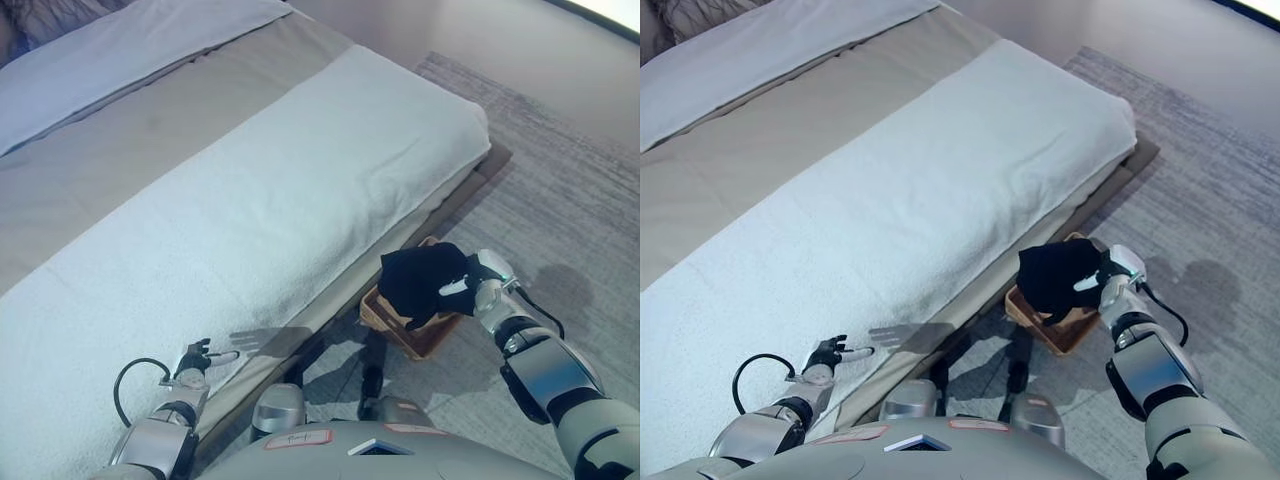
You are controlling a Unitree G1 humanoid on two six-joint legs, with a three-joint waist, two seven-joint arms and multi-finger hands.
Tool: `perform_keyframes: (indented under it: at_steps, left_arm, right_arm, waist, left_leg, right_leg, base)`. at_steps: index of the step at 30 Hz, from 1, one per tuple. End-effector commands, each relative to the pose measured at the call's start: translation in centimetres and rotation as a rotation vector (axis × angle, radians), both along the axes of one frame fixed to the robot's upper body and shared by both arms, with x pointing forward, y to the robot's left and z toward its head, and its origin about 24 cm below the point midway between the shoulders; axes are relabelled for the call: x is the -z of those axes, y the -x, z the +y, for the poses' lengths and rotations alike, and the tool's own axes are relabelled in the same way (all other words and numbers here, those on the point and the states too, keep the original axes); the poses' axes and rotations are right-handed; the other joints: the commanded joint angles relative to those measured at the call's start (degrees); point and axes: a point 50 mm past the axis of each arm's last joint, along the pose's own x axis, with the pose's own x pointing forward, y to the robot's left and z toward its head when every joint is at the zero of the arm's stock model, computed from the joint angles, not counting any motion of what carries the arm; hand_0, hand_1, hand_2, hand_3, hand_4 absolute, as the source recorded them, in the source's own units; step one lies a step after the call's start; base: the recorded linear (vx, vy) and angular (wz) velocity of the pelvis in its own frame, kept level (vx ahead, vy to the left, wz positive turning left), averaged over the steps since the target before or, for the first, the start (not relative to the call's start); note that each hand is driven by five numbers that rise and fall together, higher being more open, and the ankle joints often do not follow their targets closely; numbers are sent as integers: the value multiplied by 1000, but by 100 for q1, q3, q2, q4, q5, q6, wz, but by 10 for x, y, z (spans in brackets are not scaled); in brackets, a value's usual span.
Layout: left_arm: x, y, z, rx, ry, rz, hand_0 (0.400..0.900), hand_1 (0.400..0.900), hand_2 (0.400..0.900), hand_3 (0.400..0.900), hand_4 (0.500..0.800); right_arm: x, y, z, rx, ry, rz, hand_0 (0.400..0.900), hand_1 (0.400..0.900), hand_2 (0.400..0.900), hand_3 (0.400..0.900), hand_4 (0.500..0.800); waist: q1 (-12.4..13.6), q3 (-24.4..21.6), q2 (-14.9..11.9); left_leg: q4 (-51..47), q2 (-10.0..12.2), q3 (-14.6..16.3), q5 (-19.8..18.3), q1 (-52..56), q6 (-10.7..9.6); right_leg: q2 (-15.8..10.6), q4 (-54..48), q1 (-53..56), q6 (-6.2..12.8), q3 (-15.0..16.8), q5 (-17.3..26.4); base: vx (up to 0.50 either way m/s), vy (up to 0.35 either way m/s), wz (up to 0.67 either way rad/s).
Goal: Put the clothes on the bed into the basket.
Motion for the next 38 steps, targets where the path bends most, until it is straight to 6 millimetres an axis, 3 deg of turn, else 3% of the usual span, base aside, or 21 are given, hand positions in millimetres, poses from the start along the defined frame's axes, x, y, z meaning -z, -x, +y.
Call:
perform_keyframes:
  at_steps: [1,9,13,21,23,24,25,26,33,38]
  left_arm:
    - [-10,-12,19,-17,-80,-13,900,900,900,900,800]
    - [-7,-11,10,-17,-55,2,900,900,900,900,800]
    - [-5,-9,8,-6,-43,6,900,900,900,900,800]
    - [5,8,-8,38,4,42,900,900,900,900,800]
    - [5,8,-8,38,4,42,900,900,900,900,800]
    - [6,9,-10,39,12,43,900,900,900,900,800]
    - [10,15,-18,71,36,61,900,900,900,900,800]
    - [12,16,-22,98,48,70,900,900,900,900,800]
    - [15,21,-30,129,77,85,900,900,900,900,800]
    - [16,21,-34,157,84,91,900,900,900,900,800]
  right_arm:
    - [-34,-36,2,-32,94,-113,900,900,900,900,800]
    - [3,0,6,-11,30,3,900,900,900,900,800]
    - [30,31,16,-6,-34,81,900,900,900,900,800]
    - [85,136,25,136,-166,322,900,900,900,900,800]
    - [85,136,25,136,-166,322,900,900,900,900,800]
    - [88,148,23,184,-187,335,900,900,900,900,800]
    - [98,187,23,276,-223,415,900,900,900,900,800]
    - [100,208,20,351,-235,454,900,900,900,900,800]
    - [101,221,15,439,-266,441,900,900,900,900,800]
    - [102,219,20,435,-283,438,900,900,900,900,800]
  waist:
    - [-103,-68,-204]
    - [-209,-253,-183]
    - [-272,-307,-189]
    - [-508,-359,-214]
    - [-508,-359,-214]
    - [-549,-354,-219]
    - [-640,-356,-231]
    - [-701,-356,-237]
    - [-771,-318,-232]
    - [-775,-322,-227]
  left_leg:
    - [-121,-280,105,-136,85,31]
    - [-121,-338,110,-257,265,66]
    - [-121,-359,136,-285,322,94]
    - [-121,-364,241,-347,474,143]
    - [-121,-364,241,-347,474,143]
    - [-121,-355,269,-348,497,146]
    - [-121,-334,347,-368,566,160]
    - [-121,-321,395,-379,604,168]
    - [-121,-313,540,-422,721,195]
    - [-121,-318,551,-440,798,207]
  right_leg:
    - [-303,3,422,415,400,-447]
    - [-371,3,588,435,410,-502]
    - [-391,3,609,444,461,-481]
    - [-388,4,668,446,613,-438]
    - [-388,4,668,446,613,-438]
    - [-382,28,658,446,644,-439]
    - [-362,77,645,449,728,-450]
    - [-351,104,633,457,773,-459]
    - [-325,149,610,481,945,-449]
    - [-322,157,667,478,964,-472]
  base:
    - [42,19,-4]
    - [12,10,-2]
    - [-35,11,-6]
    - [-50,22,-15]
    - [-16,7,-8]
    - [-58,27,-33]
    - [-82,34,-48]
    - [-76,32,-47]
    - [-29,9,-20]
    - [-6,3,-3]
